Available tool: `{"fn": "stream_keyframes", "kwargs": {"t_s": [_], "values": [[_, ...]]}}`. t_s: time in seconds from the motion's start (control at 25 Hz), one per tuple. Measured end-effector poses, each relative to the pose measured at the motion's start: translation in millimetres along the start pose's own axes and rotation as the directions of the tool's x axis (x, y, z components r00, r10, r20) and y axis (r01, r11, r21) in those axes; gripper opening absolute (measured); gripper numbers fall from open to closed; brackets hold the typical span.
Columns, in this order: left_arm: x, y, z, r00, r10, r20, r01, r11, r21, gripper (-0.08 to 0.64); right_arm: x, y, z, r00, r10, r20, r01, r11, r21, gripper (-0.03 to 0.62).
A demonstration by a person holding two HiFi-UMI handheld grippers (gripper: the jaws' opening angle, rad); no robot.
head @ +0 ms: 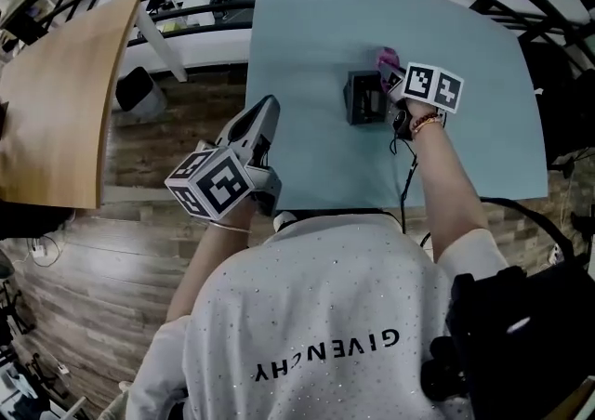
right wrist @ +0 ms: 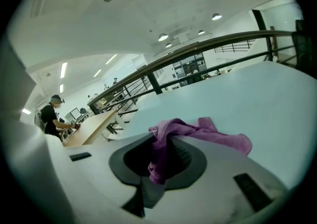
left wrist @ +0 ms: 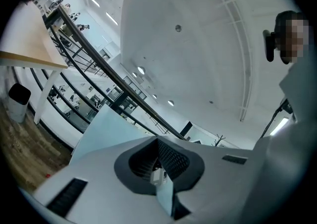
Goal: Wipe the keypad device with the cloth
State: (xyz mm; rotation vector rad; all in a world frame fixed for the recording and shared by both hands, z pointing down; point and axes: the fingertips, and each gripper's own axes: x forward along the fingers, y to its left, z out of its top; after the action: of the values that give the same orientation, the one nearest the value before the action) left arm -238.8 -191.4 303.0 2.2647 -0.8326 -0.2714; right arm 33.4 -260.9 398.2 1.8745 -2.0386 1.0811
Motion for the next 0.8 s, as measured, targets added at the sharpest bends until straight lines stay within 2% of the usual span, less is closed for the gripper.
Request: {"fn": "stream_keyframes", "kwargs": {"t_s": [0.12,0.32,0.52,0.68,0.72,0.8], "values": [[-7.6,4.3,5.5,1.0,0.008,0.015,-0.008,1.0,-0.004,0.002,1.3,24.9,-11.8,1.0,0.014,-0.021,-0.015,0.999,-0.048,0.049],[-9.8,11.6,9.4,1.0,0.001,0.021,-0.001,1.0,-0.014,0.002,9.3,51.7,-19.8,1.0,-0.004,0.016,0.006,0.997,-0.082,0.049],[-12.7,18.9,19.8,0.999,0.012,0.053,-0.012,1.0,-0.008,0.002,20.4,73.3,-30.4,1.0,-0.03,-0.004,0.028,0.973,-0.23,0.051],[-10.6,16.5,24.7,0.998,0.003,0.061,-0.004,1.0,0.007,0.002,22.5,83.0,-26.0,0.999,-0.04,-0.009,0.036,0.954,-0.297,0.049],[-10.1,17.0,25.2,0.998,0.007,0.067,-0.008,1.0,0.011,0.002,18.5,92.4,-21.6,1.0,-0.017,0.005,0.017,0.943,-0.331,0.049],[-9.4,20.9,28.0,0.996,0.024,0.087,-0.025,1.0,0.013,0.002,7.9,124.8,-12.4,0.993,0.109,0.048,-0.077,0.895,-0.438,0.049]]}}
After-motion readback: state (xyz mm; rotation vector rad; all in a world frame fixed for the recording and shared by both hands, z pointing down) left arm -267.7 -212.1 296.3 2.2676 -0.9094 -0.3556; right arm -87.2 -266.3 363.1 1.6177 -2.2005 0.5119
